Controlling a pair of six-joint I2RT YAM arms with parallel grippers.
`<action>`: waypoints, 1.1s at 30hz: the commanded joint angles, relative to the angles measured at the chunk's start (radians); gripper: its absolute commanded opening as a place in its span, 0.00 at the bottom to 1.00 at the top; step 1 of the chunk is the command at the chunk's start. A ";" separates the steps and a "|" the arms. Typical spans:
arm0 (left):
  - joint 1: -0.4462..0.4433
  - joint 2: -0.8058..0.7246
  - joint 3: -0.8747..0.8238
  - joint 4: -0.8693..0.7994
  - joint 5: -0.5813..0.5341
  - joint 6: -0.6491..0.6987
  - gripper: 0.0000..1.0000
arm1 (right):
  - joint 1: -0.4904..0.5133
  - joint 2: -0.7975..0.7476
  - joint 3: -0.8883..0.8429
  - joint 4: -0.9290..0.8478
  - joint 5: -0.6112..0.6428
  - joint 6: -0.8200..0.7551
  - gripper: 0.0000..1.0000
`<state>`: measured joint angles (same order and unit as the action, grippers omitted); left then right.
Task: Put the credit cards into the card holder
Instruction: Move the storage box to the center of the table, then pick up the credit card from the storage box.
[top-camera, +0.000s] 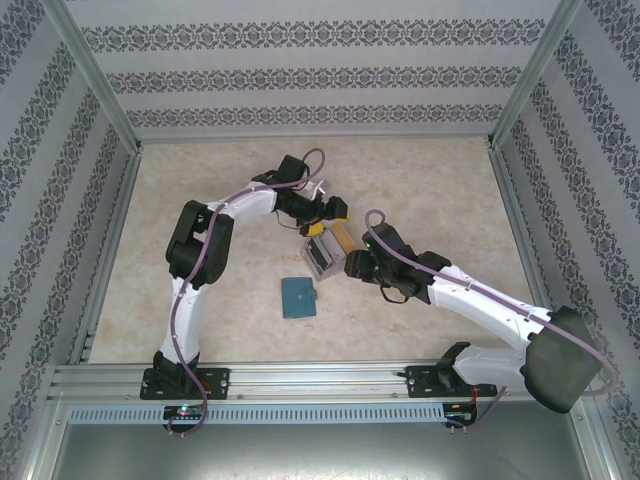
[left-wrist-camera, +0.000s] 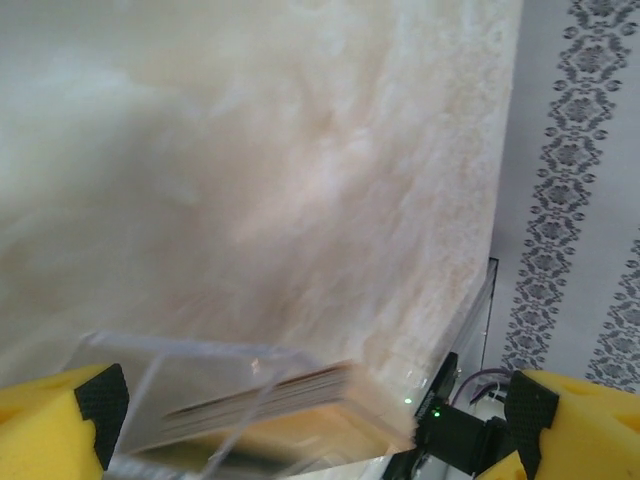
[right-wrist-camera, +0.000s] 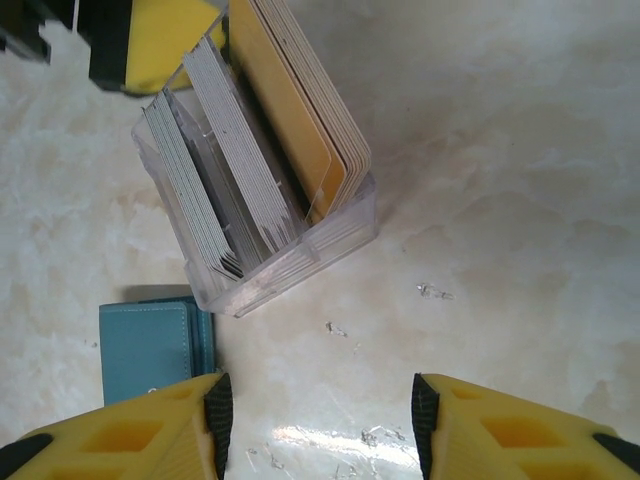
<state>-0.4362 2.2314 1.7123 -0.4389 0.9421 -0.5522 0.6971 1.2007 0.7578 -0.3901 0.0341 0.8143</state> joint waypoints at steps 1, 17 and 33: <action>-0.035 0.044 0.076 0.001 0.043 -0.022 0.96 | -0.003 -0.012 0.005 -0.022 -0.029 -0.040 0.52; 0.124 -0.636 -0.448 0.000 -0.649 -0.117 0.99 | 0.094 0.353 0.399 -0.225 0.067 -0.358 0.46; 0.125 -1.198 -1.048 0.100 -0.716 -0.279 0.99 | 0.183 0.737 0.759 -0.426 0.320 -0.483 0.42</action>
<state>-0.3065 1.0771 0.6701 -0.3725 0.2527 -0.8028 0.8684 1.9148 1.4784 -0.7589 0.2798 0.3618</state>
